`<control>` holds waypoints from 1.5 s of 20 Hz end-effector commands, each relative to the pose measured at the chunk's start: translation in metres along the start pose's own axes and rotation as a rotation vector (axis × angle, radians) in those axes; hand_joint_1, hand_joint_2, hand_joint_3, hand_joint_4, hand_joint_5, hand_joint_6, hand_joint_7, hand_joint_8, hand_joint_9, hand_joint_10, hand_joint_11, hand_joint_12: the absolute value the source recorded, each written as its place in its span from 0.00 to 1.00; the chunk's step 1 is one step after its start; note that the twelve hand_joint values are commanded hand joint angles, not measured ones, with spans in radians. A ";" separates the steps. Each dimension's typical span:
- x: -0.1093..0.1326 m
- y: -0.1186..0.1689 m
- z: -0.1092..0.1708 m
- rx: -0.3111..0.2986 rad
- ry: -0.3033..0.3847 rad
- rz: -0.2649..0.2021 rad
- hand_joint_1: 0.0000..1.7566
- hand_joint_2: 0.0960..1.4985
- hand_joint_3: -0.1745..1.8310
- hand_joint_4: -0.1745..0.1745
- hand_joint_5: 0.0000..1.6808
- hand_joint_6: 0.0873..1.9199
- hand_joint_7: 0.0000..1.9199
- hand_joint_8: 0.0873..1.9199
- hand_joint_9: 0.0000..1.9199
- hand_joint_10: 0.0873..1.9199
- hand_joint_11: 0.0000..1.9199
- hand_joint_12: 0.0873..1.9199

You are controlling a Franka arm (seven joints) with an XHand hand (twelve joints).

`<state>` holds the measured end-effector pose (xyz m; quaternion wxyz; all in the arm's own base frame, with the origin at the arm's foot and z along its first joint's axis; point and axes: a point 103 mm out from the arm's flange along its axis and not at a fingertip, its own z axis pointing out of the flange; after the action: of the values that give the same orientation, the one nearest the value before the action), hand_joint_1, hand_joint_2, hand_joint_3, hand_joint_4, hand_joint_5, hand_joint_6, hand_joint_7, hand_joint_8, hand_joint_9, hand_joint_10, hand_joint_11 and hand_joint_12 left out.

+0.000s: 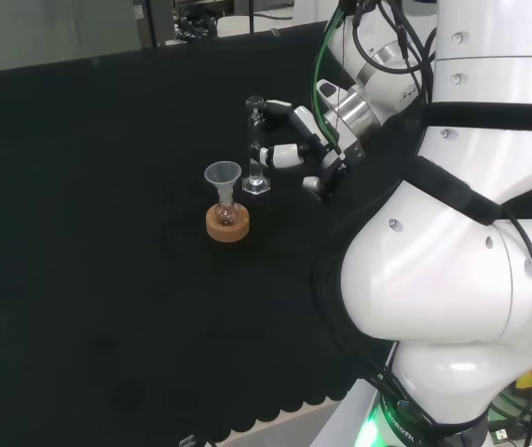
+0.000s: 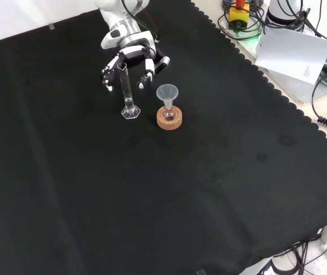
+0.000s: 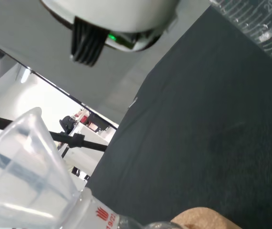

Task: Pick up the graduated cylinder.

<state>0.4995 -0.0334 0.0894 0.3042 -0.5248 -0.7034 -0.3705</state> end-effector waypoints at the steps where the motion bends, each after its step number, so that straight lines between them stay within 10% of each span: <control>1: -0.001 0.001 0.004 0.015 0.002 -0.004 0.63 0.32 0.47 0.36 0.35 0.00 0.23 0.30 0.34 0.26 0.17 0.66; 8: -0.006 0.000 0.008 0.001 0.047 -0.001 0.63 0.32 0.48 0.38 0.39 0.03 0.25 0.30 0.36 0.25 0.19 0.66; 15: -0.010 0.002 0.010 -0.027 0.104 -0.002 0.64 0.32 0.47 0.41 0.34 0.26 0.29 0.29 0.40 0.22 0.23 0.64; 30: -0.015 0.006 0.014 -0.038 0.122 -0.001 0.66 0.33 0.47 0.40 0.34 0.32 0.29 0.29 0.43 0.21 0.28 0.61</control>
<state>0.5078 -0.0286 0.0721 0.3382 -0.5039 -0.6779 -0.4150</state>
